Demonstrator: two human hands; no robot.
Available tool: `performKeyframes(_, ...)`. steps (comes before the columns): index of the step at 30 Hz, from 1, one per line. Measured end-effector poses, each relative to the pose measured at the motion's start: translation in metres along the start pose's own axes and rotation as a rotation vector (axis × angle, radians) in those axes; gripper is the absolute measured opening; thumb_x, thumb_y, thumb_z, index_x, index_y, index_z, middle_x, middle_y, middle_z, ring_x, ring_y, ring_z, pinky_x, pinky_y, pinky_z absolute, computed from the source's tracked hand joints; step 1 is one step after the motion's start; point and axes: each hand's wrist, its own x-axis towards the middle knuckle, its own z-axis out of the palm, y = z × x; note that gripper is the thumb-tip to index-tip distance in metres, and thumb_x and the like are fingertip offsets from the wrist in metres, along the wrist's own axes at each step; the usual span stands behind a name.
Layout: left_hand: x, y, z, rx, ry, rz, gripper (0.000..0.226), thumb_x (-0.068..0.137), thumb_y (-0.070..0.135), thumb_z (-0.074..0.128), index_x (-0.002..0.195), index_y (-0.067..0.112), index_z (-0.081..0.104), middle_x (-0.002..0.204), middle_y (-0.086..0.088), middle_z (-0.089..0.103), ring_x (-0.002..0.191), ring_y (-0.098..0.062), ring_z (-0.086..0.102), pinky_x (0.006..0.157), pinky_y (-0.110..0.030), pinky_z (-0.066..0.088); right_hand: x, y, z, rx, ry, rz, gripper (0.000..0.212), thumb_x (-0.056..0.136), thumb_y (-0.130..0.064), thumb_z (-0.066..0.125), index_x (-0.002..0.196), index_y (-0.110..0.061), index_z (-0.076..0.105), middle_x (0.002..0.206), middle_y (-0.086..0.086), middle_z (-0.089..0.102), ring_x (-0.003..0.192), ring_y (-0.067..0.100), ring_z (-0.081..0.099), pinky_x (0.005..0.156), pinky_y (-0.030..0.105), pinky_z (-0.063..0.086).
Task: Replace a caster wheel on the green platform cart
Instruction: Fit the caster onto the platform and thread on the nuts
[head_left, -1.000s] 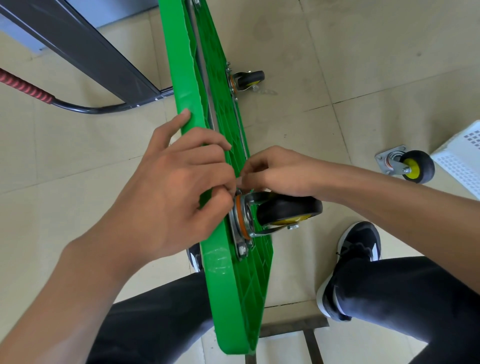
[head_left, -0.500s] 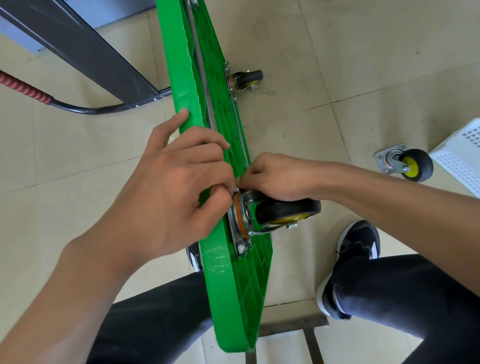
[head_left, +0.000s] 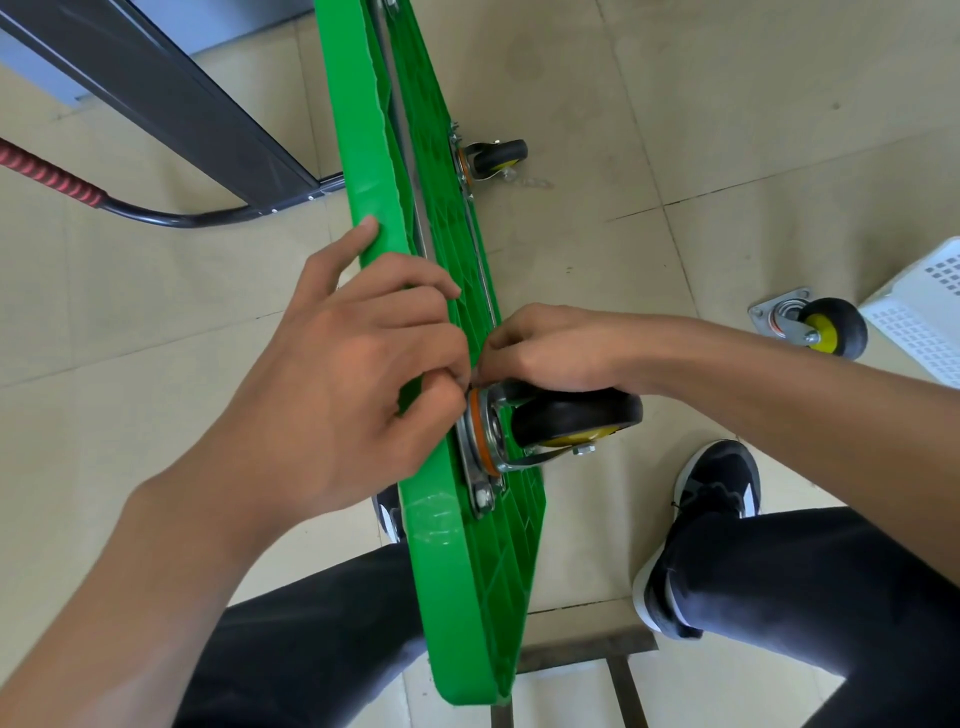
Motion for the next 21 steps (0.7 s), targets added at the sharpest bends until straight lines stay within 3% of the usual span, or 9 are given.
performKeyframes(3,0.0002,0.0005,0.0001,-0.001,0.008,0.002,0.023,0.083,0.019,0.049,0.07,0.022,0.067,0.076,0.009,0.061,0.112,-0.02,0.062,0.116,-0.055,0.023,0.0009,0.0002,0.0025,-0.014,-0.001,0.006,0.039,0.097,-0.041,0.053,0.065,-0.018,0.055,0.068,0.003,0.056,0.064,0.019,0.052,0.059,0.031,0.04)
performKeyframes(7,0.0,0.0004,0.0,-0.005,0.011,0.006,0.023,0.083,0.019,0.049,0.07,0.022,0.068,0.076,0.009,0.061,0.112,-0.021,0.062,0.116,-0.056,0.023,0.0035,-0.0001,0.0045,-0.032,0.021,0.013,0.041,0.099,-0.041,0.051,0.065,-0.018,0.053,0.069,0.005,0.055,0.065,0.021,0.05,0.06,0.033,0.038)
performKeyframes(13,0.0003,0.0003,-0.0004,-0.004,0.002,0.002,0.024,0.084,0.02,0.048,0.07,0.022,0.068,0.076,0.01,0.06,0.113,-0.021,0.062,0.116,-0.056,0.023,0.0071,0.0046,0.0042,-0.032,0.08,0.013,0.042,0.098,-0.046,0.053,0.085,-0.009,0.068,0.081,0.01,0.065,0.073,0.022,0.059,0.065,0.032,0.043)
performKeyframes(17,0.0,0.0006,-0.0001,-0.001,-0.001,0.002,0.024,0.084,0.02,0.048,0.07,0.022,0.067,0.076,0.009,0.06,0.113,-0.021,0.062,0.116,-0.056,0.022,0.0049,0.006,-0.0012,0.07,0.087,-0.049,0.017,0.092,-0.035,0.066,0.095,-0.021,0.074,0.094,0.004,0.073,0.092,0.022,0.068,0.08,0.035,0.052)
performKeyframes(21,0.0008,0.0006,-0.0003,0.0,-0.002,0.0,0.023,0.083,0.02,0.048,0.069,0.022,0.066,0.076,0.01,0.06,0.113,-0.021,0.062,0.116,-0.057,0.023,0.0031,0.006,-0.0017,0.135,0.035,-0.048,0.014,0.084,-0.032,0.074,0.091,-0.02,0.076,0.09,0.005,0.074,0.08,0.019,0.065,0.072,0.032,0.049)
